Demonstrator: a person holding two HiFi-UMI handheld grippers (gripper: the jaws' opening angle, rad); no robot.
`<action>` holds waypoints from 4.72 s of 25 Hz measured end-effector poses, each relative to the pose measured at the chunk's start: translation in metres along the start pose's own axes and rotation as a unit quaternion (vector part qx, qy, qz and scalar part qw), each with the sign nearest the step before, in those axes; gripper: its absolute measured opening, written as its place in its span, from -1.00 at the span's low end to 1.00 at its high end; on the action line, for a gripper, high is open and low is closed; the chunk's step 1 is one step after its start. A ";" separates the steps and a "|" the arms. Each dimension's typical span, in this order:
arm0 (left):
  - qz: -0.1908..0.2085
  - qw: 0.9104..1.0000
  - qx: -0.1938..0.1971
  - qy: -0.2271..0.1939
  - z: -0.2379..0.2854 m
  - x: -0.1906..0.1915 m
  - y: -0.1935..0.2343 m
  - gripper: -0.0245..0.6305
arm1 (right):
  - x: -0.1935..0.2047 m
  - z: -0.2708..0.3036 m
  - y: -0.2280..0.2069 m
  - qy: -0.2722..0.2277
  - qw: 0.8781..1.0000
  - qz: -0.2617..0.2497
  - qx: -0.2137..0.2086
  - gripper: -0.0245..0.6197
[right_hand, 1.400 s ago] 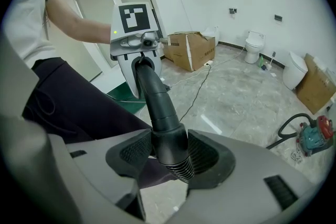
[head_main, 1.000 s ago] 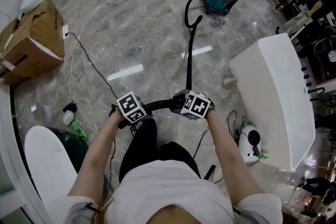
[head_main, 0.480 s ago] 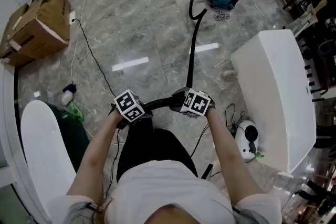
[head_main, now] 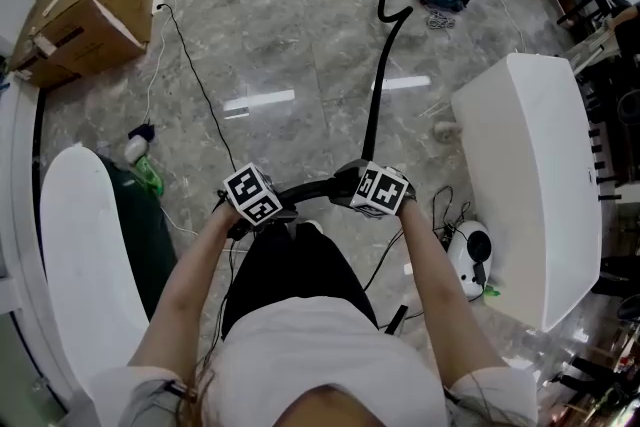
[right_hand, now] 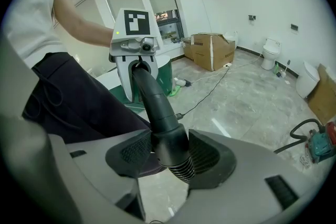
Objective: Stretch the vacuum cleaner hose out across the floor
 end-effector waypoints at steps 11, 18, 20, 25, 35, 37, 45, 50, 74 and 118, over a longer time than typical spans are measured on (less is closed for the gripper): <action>0.016 0.998 -0.066 -0.011 -0.025 0.024 -0.012 -0.74 | -0.033 -0.007 0.021 -0.025 0.997 -0.003 0.077 -0.24; 0.016 0.996 -0.088 -0.026 -0.050 0.007 -0.005 -0.74 | -0.037 -0.034 0.010 -0.086 0.975 0.032 0.204 -0.24; 0.006 0.995 -0.092 -0.034 -0.055 0.003 0.001 -0.74 | -0.030 -0.040 0.009 -0.084 0.966 0.042 0.240 -0.24; -0.004 0.994 -0.084 -0.065 -0.066 -0.009 0.005 -0.74 | 0.006 -0.056 0.008 -0.168 0.945 0.192 0.206 -0.24; 0.003 0.992 -0.079 -0.097 -0.078 -0.016 -0.009 -0.74 | 0.046 -0.068 -0.021 -0.547 0.567 0.597 -0.148 -0.07; 0.001 0.991 -0.080 -0.103 -0.079 -0.016 -0.010 -0.74 | 0.039 -0.057 -0.023 -0.563 0.505 0.625 -0.193 -0.04; 0.010 0.992 -0.086 -0.095 -0.075 -0.011 -0.009 -0.74 | -0.018 -0.036 -0.027 -0.567 0.382 0.679 -0.265 0.02; 0.016 0.990 -0.094 -0.103 -0.079 -0.014 -0.015 -0.74 | -0.026 -0.039 -0.038 -0.573 0.359 0.683 -0.276 0.01; 0.026 0.978 -0.065 -0.194 -0.105 -0.015 -0.017 -0.15 | 0.005 -0.070 -0.059 -0.670 0.261 0.636 -0.280 -0.09; -0.141 0.709 -0.017 -0.691 -0.225 -0.063 -0.019 0.01 | -0.057 -0.095 -0.051 -0.729 0.177 0.556 -0.358 -0.09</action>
Point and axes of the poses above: the fingertips, and each gripper's own axes: z forward along the fingers, y to its left, x out of its underside, the point moved 4 cm from there along -z, backward along the fingers, and after that the axes turned 14 degrees about y, right-handed, at the moved point
